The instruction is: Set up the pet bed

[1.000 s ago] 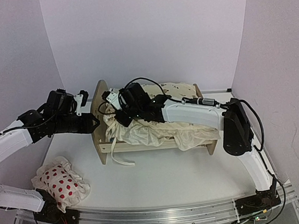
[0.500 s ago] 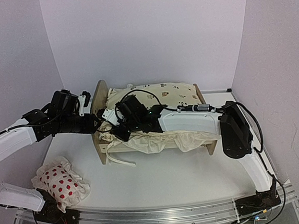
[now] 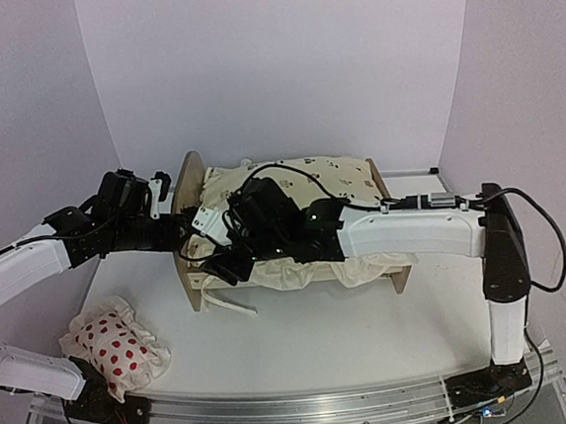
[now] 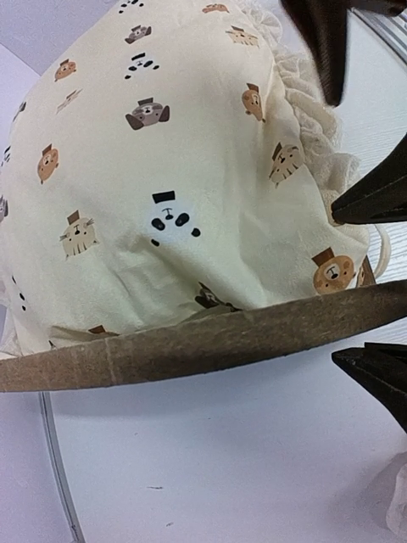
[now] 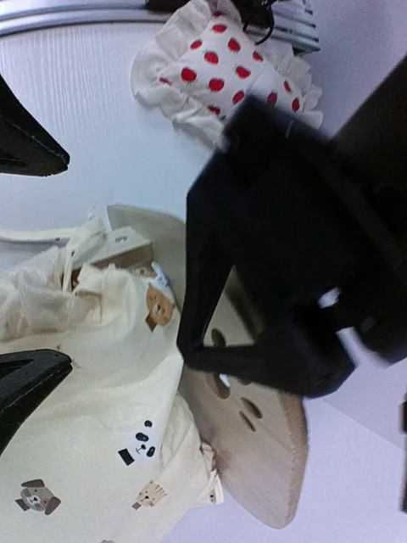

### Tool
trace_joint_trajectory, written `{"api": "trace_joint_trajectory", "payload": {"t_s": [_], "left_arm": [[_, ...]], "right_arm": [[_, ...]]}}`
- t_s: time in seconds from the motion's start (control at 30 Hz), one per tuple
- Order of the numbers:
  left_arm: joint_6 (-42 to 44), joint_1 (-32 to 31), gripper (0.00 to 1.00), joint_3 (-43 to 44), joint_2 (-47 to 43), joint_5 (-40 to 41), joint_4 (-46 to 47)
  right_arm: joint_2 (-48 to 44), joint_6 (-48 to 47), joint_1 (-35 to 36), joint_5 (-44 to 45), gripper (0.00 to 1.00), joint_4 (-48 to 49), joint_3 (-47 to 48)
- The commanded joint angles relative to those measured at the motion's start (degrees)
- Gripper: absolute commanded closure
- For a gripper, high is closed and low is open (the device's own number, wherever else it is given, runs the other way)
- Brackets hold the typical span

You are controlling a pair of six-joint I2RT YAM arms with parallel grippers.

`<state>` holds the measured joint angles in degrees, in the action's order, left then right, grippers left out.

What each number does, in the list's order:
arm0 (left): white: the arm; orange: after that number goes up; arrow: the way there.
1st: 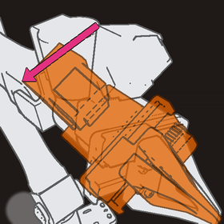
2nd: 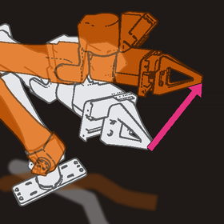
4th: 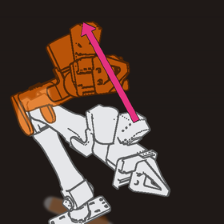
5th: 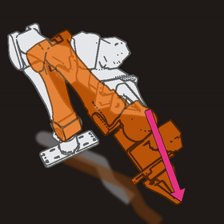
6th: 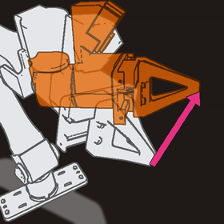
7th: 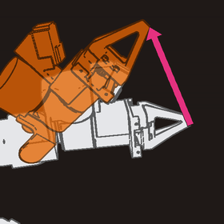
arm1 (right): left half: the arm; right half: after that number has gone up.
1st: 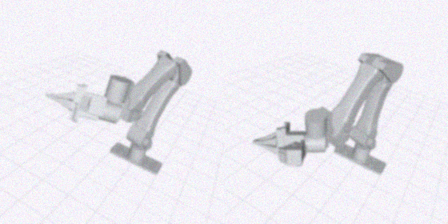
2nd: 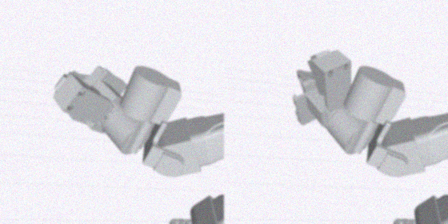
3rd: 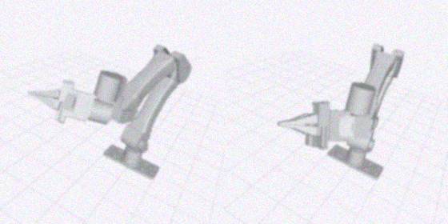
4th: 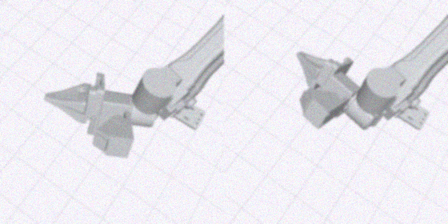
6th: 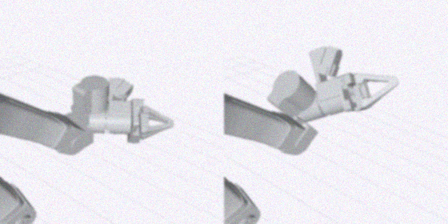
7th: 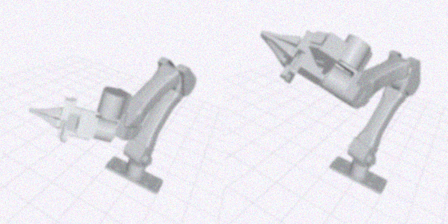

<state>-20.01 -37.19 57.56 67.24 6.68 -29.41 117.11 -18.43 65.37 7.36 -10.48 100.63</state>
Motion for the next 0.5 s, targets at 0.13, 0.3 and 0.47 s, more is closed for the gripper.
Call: {"api": "trace_joint_trajectory", "payload": {"t_s": [0.13,0.3,0.47], "left_arm": [[-0.3,-0.3,0.48,-0.9,-4.8,2.6,-1.1],[-0.7,-0.3,0.45,-1.4,-9.1,5.4,-3.8],[-0.9,-0.3,0.29,-3.3,-13.7,7.5,-6.1]], "right_arm": [[-5.7,12.4,7.4,3.2,0.39,12.0,-11.1],[2.6,31.1,7.8,4.9,0.53,18.4,-10.4],[11.0,36.2,7.8,10.5,0.59,18.5,-4.6]]}}
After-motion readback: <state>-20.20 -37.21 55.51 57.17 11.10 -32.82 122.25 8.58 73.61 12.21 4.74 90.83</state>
